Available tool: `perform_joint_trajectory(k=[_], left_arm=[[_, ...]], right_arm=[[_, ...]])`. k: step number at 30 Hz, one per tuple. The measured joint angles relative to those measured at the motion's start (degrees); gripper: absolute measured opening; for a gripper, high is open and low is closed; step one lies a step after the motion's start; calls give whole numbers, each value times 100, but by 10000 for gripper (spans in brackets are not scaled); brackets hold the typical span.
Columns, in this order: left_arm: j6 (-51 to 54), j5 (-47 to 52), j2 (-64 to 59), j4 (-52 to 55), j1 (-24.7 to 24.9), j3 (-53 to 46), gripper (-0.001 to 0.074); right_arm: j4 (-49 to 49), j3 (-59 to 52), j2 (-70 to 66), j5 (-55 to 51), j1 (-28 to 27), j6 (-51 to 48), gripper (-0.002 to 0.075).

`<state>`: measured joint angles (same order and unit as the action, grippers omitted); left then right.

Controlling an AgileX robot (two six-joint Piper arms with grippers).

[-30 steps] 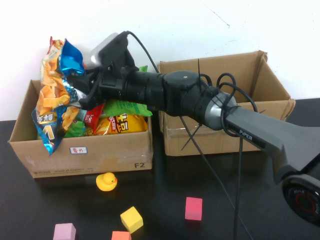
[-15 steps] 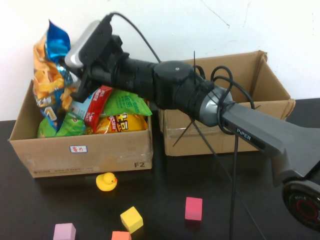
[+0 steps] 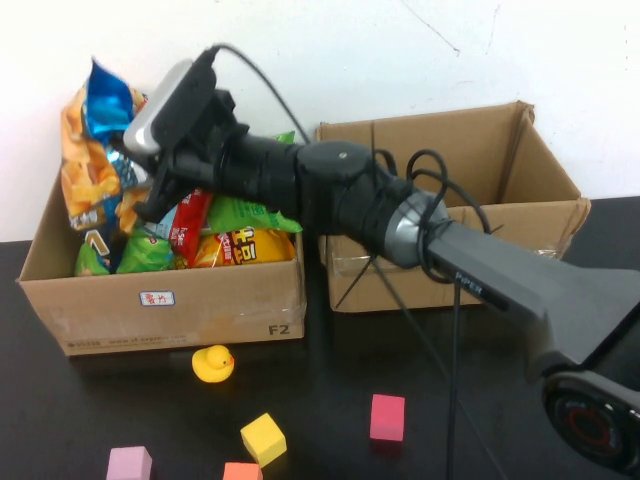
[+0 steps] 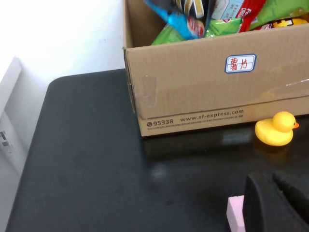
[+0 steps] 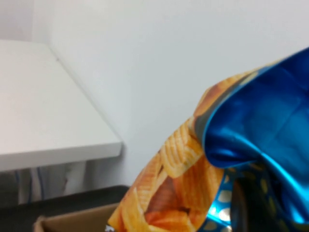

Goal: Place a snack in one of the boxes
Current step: Place the potato chip in the potato chip box

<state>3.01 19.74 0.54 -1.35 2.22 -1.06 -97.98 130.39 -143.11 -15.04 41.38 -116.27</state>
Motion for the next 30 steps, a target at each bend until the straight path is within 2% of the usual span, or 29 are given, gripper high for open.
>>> perform_joint_trajectory(k=[11,13,14,18,20,24,30], left_arm=[[0,0,0,0,0,0,-1],[0,0,0,0,0,0,-1],[0,0,0,0,0,0,-1],[0,0,0,0,0,0,-1],[0,0,0,0,0,0,-2],[0,0,0,0,0,0,-1],[0,0,0,0,0,0,-1]], right_arm=[[-27,0,-364,29,51,23,143],[-27,13,-388,39,51,132,193],[-27,13,-403,84,51,225,242],[-32,13,-420,238,39,519,503],[-32,13,-420,251,26,560,587],[-32,2,-275,353,-5,587,643],[119,-22,609,414,-10,597,638]])
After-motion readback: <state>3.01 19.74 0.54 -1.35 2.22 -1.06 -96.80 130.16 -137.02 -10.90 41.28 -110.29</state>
